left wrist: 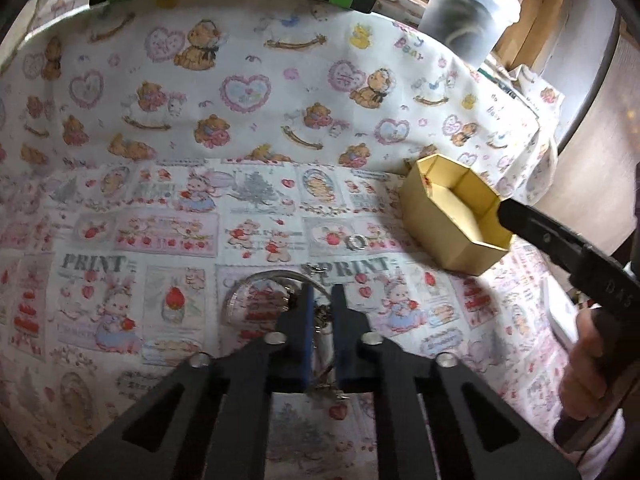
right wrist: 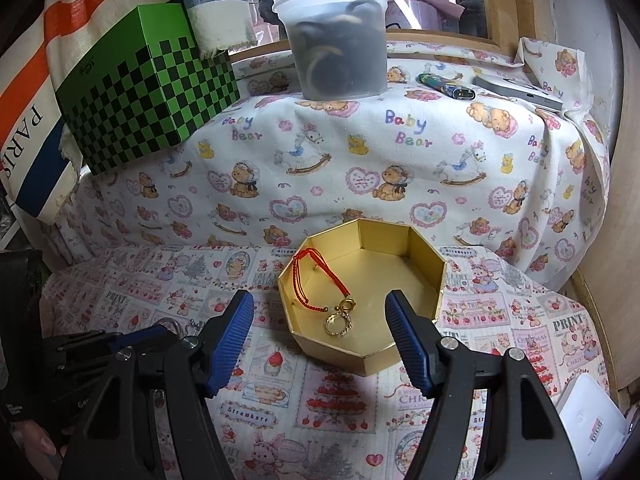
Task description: Organize jewelry
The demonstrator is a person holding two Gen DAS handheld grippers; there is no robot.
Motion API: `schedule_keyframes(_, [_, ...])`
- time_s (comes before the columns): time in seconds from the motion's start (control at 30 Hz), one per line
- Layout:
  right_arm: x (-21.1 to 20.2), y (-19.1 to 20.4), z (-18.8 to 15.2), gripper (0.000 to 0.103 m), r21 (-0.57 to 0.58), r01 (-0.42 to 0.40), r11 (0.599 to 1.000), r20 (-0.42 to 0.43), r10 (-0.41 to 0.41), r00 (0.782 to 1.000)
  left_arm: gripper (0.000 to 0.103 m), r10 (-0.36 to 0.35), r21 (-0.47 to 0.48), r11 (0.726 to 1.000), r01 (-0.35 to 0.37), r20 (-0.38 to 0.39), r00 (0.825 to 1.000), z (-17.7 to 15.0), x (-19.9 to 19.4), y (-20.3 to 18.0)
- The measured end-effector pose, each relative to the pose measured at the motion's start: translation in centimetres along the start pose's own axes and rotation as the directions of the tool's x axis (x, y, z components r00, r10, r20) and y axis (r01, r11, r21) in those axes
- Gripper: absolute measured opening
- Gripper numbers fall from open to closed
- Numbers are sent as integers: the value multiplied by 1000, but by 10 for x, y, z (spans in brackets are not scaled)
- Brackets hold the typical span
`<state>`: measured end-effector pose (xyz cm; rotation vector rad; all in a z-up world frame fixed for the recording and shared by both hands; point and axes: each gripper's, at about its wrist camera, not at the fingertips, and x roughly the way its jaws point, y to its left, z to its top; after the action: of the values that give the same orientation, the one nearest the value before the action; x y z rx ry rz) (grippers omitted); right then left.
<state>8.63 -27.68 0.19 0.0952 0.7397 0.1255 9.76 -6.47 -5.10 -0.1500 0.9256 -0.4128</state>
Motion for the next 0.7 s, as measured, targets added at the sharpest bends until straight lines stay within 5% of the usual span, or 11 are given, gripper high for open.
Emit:
schedule_keyframes(0.3, [-1, -1, 1, 70, 0, -1, 1000, 1, 1, 1000, 0, 14, 18, 1000, -15, 55, 998, 1, -17, -2])
schedule_keyframes(0.4, [-1, 0, 1, 70, -8, 4, 1000, -5, -4, 1000, 9, 53, 8, 999, -53, 36, 998, 2, -13, 1])
schedule_keyframes(0.7, [-2, 6, -1, 70, -36, 13, 999, 0, -13, 1000, 9, 137, 13, 990, -138, 35, 990, 1, -5, 7])
